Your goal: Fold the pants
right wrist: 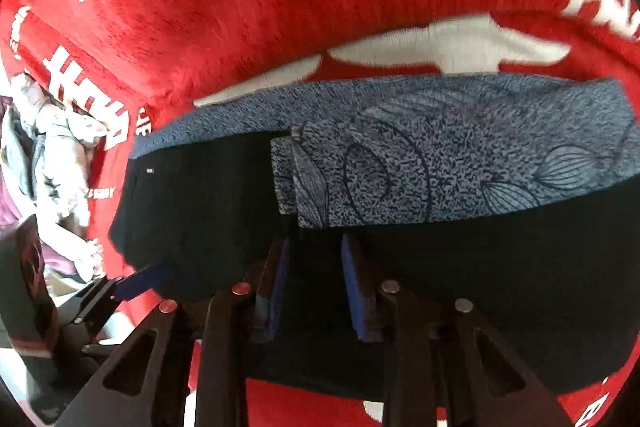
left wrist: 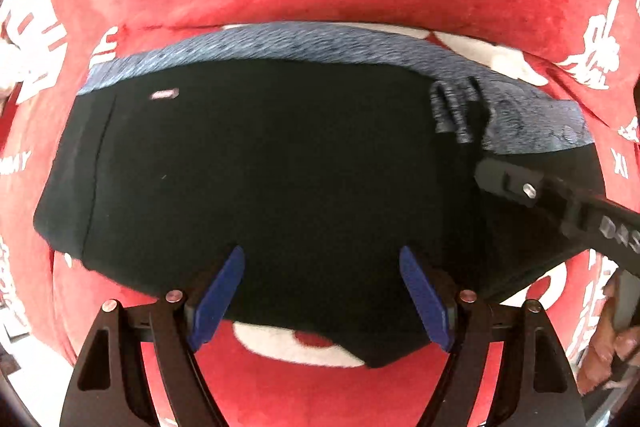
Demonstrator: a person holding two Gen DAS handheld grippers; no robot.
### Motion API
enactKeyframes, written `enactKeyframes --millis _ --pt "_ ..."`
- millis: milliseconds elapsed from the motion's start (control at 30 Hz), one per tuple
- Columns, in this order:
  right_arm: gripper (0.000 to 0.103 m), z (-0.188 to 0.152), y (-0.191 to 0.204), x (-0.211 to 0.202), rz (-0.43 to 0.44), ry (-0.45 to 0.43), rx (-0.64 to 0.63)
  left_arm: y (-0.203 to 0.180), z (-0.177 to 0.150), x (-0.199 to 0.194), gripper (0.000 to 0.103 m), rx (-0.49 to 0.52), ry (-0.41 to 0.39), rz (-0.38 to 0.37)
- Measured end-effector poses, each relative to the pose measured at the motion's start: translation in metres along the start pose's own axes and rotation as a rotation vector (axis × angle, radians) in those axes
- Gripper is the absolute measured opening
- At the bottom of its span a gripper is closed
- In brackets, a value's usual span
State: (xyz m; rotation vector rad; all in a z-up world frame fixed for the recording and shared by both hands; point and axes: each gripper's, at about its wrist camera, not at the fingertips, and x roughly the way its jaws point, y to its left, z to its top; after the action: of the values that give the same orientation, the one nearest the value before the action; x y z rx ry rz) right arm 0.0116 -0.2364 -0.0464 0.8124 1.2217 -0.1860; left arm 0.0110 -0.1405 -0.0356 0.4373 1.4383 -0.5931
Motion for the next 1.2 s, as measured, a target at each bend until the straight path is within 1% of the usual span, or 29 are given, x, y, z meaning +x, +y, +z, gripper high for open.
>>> enactKeyframes --millis 133,233,367,433,567,633,733,800,867,933,1067,1167,1200 --pt "0.032 -0.011 0.007 -0.005 0.012 0.052 -0.024 0.014 -0.009 0.0 0.08 -0.013 0.019 0.003" --pt "0.032 -0.017 0.013 -0.01 -0.024 0.06 -0.044 0.022 -0.014 -0.002 0.08 -0.016 0.032 0.004" --pt "0.032 -0.023 0.022 -0.011 -0.066 0.066 -0.05 0.036 -0.025 -0.009 0.08 -0.015 0.03 0.004" --pt "0.034 -0.027 0.026 -0.015 -0.082 0.073 -0.068 0.046 -0.03 -0.012 0.08 -0.017 0.027 0.005" --pt "0.035 -0.034 0.045 -0.012 -0.177 0.083 -0.141 0.067 -0.038 -0.011 0.08 -0.045 0.026 0.006" --pt "0.039 -0.037 0.054 -0.009 -0.222 0.086 -0.171 0.076 -0.041 -0.011 0.08 -0.054 0.03 0.018" --pt "0.044 -0.04 0.066 -0.006 -0.263 0.092 -0.201 0.091 -0.049 -0.013 0.08 -0.065 0.022 0.035" --pt "0.045 -0.042 0.073 -0.004 -0.263 0.094 -0.213 0.1 -0.053 -0.014 0.085 -0.075 0.018 0.041" --pt "0.045 -0.044 0.079 -0.002 -0.268 0.095 -0.229 0.108 -0.057 -0.016 0.085 -0.084 0.013 0.042" --pt "0.049 -0.046 0.085 0.0 -0.28 0.099 -0.249 0.116 -0.059 -0.016 0.085 -0.092 0.015 0.039" --pt "0.05 -0.046 0.09 0.002 -0.303 0.103 -0.273 0.13 -0.063 -0.016 0.085 -0.118 0.015 0.035" --pt "0.05 -0.047 0.093 0.001 -0.308 0.105 -0.28 0.137 -0.058 -0.013 0.085 -0.131 0.016 0.038" --pt "0.05 -0.047 0.094 0.0 -0.309 0.104 -0.281 0.136 -0.051 -0.012 0.085 -0.136 0.017 0.04"
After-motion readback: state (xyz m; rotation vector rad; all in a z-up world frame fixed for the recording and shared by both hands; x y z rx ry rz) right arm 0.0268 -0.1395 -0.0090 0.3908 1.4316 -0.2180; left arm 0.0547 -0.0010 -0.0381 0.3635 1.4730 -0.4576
